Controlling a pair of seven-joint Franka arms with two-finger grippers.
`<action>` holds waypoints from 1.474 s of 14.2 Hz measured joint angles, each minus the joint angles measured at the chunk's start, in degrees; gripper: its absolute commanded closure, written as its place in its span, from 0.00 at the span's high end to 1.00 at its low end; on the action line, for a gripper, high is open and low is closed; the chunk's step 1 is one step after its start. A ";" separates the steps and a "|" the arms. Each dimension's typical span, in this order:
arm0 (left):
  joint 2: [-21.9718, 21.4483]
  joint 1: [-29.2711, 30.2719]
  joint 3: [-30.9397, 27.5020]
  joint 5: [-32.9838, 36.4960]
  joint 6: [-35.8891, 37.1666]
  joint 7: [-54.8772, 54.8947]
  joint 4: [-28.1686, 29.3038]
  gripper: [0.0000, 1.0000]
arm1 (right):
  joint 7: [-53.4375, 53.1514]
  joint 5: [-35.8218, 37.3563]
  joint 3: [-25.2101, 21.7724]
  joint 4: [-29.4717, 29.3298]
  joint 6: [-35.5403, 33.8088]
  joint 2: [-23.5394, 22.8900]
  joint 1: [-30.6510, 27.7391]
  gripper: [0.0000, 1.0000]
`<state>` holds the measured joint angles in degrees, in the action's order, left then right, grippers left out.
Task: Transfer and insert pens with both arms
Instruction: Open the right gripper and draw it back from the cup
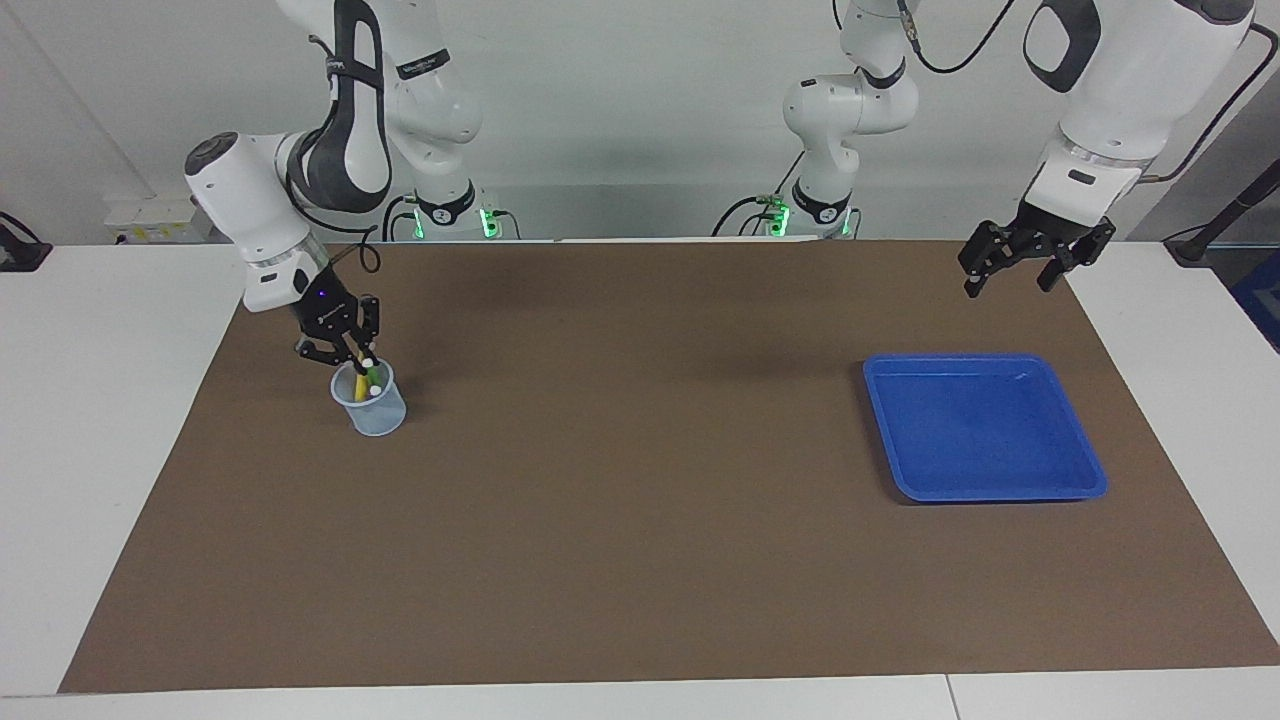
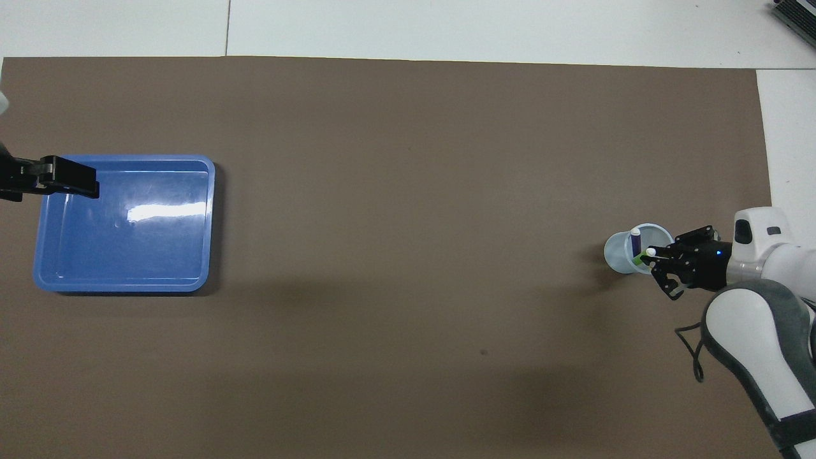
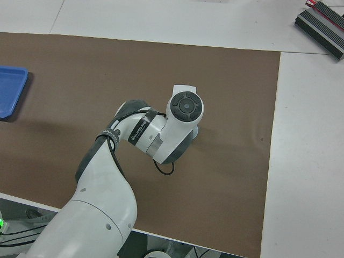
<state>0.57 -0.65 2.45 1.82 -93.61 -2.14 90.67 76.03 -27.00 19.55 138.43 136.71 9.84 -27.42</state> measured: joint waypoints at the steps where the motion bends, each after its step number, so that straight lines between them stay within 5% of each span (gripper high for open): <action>1: 0.00 0.00 0.00 0.00 0.00 0.00 0.00 1.00 | -0.01 -0.01 0.02 -0.04 0.00 -0.21 0.05 1.00; 10: 0.00 0.00 -0.14 0.00 0.00 0.00 0.00 1.00 | -14.01 0.03 1.10 -11.47 -18.08 -0.30 0.53 1.00; 15: 0.00 0.00 -0.15 0.00 0.00 0.00 0.00 1.00 | -33.25 10.10 1.60 -20.96 -33.46 0.76 6.27 1.00; 21: 0.00 0.00 -0.17 -0.82 0.00 0.00 0.00 1.00 | -49.97 15.11 1.52 -24.12 -44.56 1.86 6.53 1.00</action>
<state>0.57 -0.65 2.28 1.00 -93.61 -2.14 90.67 26.06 -11.89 21.07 114.31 92.15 11.71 -20.89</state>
